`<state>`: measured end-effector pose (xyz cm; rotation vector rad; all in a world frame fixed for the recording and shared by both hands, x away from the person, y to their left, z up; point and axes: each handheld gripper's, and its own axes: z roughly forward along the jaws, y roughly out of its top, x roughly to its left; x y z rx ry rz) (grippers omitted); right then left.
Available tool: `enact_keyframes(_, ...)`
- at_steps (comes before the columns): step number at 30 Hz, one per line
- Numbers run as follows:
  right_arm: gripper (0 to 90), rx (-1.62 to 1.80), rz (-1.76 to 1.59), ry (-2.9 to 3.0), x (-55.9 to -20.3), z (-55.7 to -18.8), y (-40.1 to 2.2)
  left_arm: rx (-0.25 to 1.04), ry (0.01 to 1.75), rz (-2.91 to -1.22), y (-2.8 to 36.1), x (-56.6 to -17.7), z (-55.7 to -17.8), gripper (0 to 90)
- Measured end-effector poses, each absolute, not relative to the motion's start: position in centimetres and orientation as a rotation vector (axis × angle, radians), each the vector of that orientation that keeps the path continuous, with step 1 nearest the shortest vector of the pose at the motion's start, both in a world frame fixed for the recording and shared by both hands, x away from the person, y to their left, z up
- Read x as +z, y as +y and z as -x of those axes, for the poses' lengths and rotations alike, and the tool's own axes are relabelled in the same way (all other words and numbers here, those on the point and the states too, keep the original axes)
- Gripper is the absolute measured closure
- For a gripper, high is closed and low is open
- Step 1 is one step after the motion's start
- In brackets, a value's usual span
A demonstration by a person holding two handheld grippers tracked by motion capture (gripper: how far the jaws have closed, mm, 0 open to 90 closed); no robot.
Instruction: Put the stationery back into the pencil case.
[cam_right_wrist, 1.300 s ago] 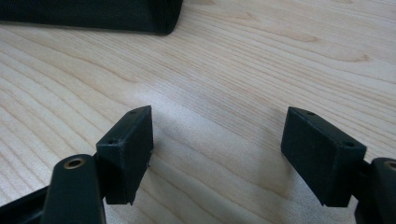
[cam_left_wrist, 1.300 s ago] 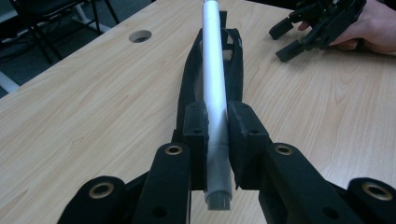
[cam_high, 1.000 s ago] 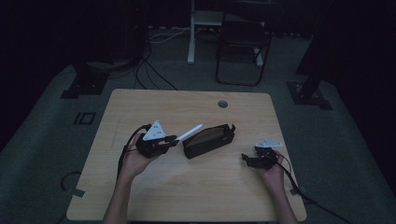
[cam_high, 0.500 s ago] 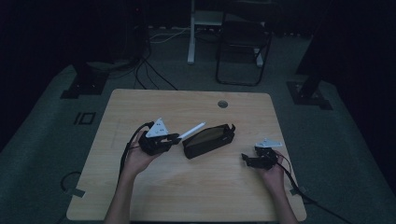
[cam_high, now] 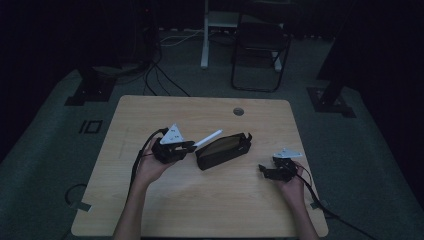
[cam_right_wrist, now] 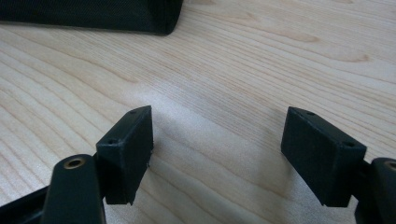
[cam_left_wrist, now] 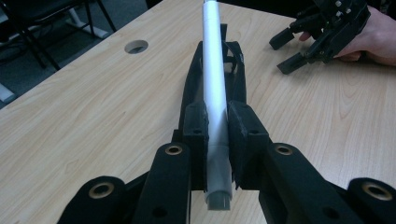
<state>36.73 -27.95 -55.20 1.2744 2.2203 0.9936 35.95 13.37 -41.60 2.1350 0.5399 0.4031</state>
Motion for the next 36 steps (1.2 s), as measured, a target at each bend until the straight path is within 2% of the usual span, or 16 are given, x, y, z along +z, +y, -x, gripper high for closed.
enact_keyframes(36, 24.9, 0.997, -1.268, 2.222, -55.2, -36.9, -28.0, 0.397, 0.526, -2.124, 11.6, -41.0, -37.5, 78.7)
